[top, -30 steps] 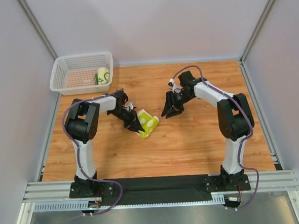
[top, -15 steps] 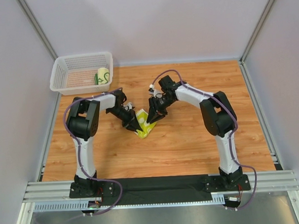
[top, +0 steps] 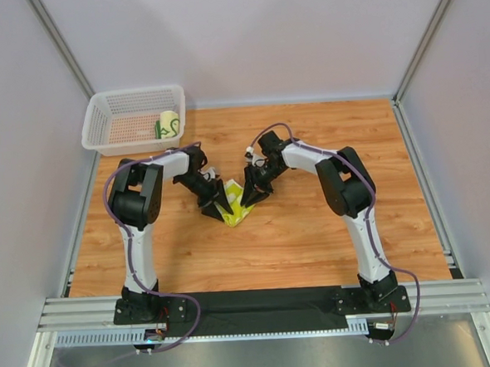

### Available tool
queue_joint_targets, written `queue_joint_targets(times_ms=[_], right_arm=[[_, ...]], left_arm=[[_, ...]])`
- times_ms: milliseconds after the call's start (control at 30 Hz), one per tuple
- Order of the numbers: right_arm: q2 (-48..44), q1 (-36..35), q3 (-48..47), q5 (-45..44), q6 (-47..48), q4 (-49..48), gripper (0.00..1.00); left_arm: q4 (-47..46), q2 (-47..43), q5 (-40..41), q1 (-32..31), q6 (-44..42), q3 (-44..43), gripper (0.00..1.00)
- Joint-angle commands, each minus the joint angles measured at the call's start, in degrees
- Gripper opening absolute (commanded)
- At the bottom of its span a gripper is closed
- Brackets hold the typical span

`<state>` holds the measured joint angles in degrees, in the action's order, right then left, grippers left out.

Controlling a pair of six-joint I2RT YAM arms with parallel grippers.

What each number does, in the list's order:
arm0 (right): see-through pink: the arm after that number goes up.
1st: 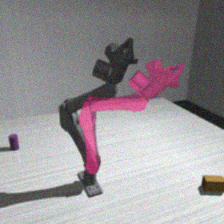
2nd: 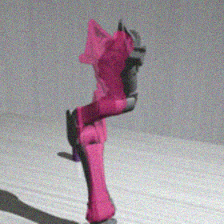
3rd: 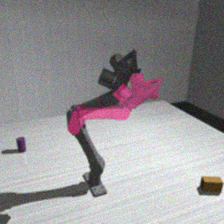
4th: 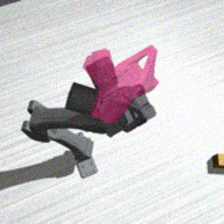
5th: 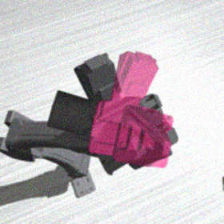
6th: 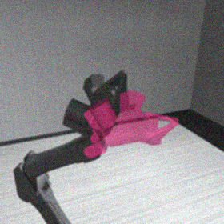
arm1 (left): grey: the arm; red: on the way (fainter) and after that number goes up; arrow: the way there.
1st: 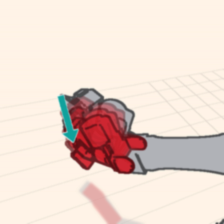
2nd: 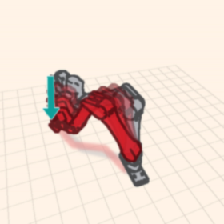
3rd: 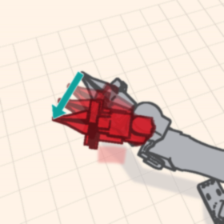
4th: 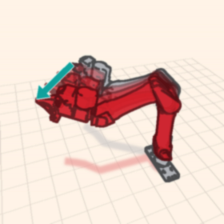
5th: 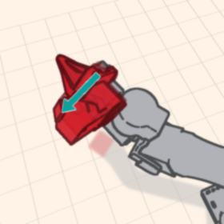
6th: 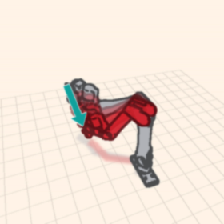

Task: Roll the towels
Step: Roll the towel

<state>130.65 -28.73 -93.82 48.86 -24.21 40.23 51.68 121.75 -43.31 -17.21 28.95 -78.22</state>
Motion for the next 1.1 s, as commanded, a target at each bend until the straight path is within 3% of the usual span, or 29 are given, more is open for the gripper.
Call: queue_joint_targets(times_ms=[0,33,233,333,400,567,767,1067], right_arm=[[2.1,0.6,-1.9,-6.8,-0.7,0.5,0.27],[2.3,0.6,-1.8,-7.4,-0.8,1.1,0.27],[3.4,0.6,-2.1,-10.0,-0.2,4.1,0.27],[3.6,0.7,-2.6,-10.5,-0.1,5.3,0.27],[3.6,0.7,-2.9,-10.5,-0.2,5.9,0.27],[3.6,0.7,-4.4,-10.5,-0.1,7.7,0.27],[3.6,0.5,-5.8,-11.1,-0.1,10.1,0.27],[3.5,0.5,-6.1,-11.1,-0.2,11.0,0.27]], left_arm=[[2.8,-0.9,4.7,0.3,-1.6,-2.2,0.51],[3.2,-1.4,5.2,0.2,-1.6,-2.6,0.55],[4.7,-6.2,11.1,0.3,-2.4,-5.0,0.55],[5.0,-10.6,18.5,-0.4,-3.3,-6.0,0.52],[6.5,-13.5,27.5,-1.6,-4.2,-7.2,0.51],[2.9,-20.6,40.1,-8.8,-8.7,-5.6,0.48],[-5.3,-27.0,40.1,-20.7,-15.8,-1.2,0.48],[-10.2,-23.3,36.7,-24.8,-14.0,3.6,0.47]])
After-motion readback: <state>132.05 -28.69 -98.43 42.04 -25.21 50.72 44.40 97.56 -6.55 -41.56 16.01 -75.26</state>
